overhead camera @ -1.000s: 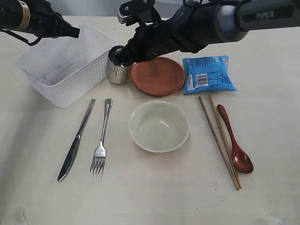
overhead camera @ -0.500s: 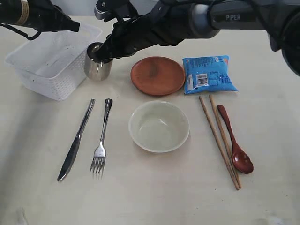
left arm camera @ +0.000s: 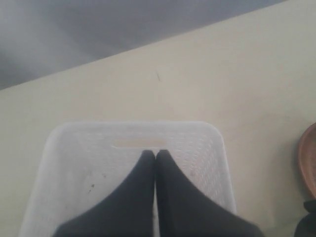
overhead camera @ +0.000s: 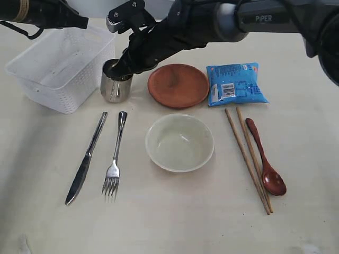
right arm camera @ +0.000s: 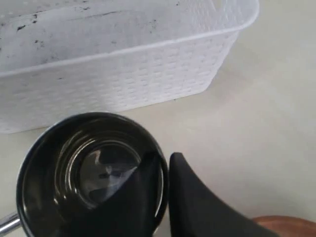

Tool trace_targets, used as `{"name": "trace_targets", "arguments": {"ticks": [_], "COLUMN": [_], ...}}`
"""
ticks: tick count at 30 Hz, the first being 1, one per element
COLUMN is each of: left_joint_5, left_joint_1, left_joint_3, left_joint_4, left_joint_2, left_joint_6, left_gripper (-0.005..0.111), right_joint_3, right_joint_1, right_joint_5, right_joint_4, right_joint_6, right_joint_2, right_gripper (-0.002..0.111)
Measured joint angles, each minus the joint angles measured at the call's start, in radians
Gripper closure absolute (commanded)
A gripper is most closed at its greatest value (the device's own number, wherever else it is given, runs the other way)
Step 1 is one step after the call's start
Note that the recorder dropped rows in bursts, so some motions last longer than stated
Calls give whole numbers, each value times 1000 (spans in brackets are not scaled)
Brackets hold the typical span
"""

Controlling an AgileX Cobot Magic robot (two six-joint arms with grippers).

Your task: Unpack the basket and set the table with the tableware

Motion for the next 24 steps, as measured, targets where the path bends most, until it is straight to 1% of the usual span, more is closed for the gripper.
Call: {"name": "trace_targets", "arguments": {"ticks": [13,14,16,19,21,24], "left_joint_5": [0,0,0,0,0,0], "left_joint_1": [0,0,0,0,0,0], "left_joint_3": [0,0,0,0,0,0], "left_joint_4": [0,0,0,0,0,0], "left_joint_2": [0,0,0,0,0,0], "left_joint_6": [-2,-4,-6,-11,-19,-28], "left_gripper": [106,106,106,106,106,106], "right_joint_3": [0,0,0,0,0,0], "right_joint_1": [0,0,0,0,0,0], "right_joint_5": [-32,-32,-32,-24,-22,-22], "right_joint_4": [-58,-62,-69,-75,-77,-77], "right_joint_6": [33,36,45,50,50,50], "right_joint_2": [0,0,0,0,0,0], "right_gripper": [108,104,92,65,59,59]}}
